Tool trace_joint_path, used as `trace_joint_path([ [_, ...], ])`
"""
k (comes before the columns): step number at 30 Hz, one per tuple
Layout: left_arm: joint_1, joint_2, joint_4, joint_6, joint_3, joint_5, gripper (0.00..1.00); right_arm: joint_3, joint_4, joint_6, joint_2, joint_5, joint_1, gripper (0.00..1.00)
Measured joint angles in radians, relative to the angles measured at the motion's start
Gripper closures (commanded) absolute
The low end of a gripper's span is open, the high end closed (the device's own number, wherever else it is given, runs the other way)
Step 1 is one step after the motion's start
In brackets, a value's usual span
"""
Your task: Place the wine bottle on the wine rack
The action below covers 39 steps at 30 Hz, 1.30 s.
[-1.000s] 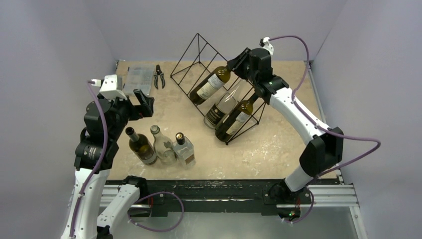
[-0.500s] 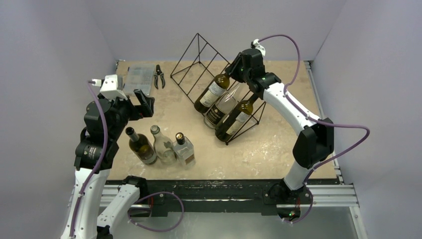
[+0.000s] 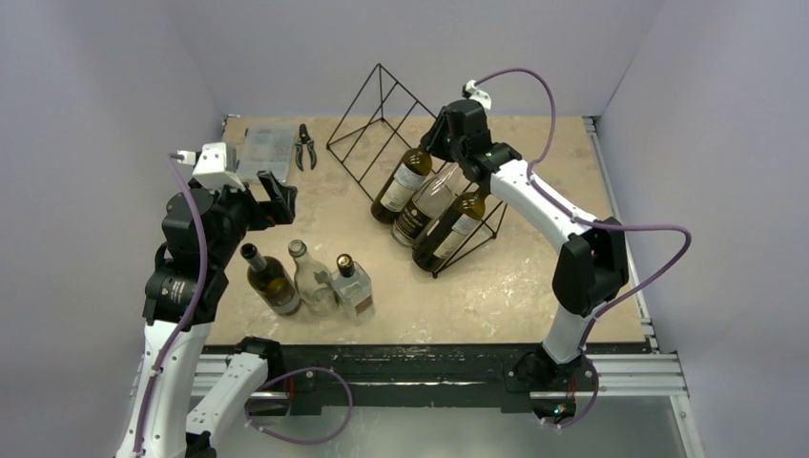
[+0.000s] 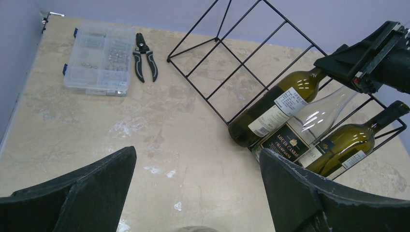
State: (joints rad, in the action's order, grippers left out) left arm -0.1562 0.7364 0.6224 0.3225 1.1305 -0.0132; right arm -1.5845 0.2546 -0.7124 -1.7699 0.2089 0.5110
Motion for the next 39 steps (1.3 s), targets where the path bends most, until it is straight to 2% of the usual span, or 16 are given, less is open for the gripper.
trace_joint_path([
  [3,0.0,0.0,0.0,0.0,0.0,0.0,0.0,0.001,-0.023,0.006,-0.009,0.009,0.005,0.83],
  [10,0.0,-0.004,0.0,0.0,0.0,0.001,0.0,0.003,-0.032,0.027,-0.01,0.024,0.013,0.64],
  [18,0.0,-0.005,0.0,0.0,0.0,0.001,0.0,0.003,-0.053,0.047,-0.009,0.048,0.027,0.51],
  [23,0.0,-0.005,0.0,0.0,0.0,0.001,0.0,0.003,-0.061,0.061,-0.008,0.066,0.028,0.46],
  [39,0.0,-0.005,0.0,0.0,0.0,0.001,0.0,0.004,-0.06,0.148,0.087,0.116,0.067,0.41],
])
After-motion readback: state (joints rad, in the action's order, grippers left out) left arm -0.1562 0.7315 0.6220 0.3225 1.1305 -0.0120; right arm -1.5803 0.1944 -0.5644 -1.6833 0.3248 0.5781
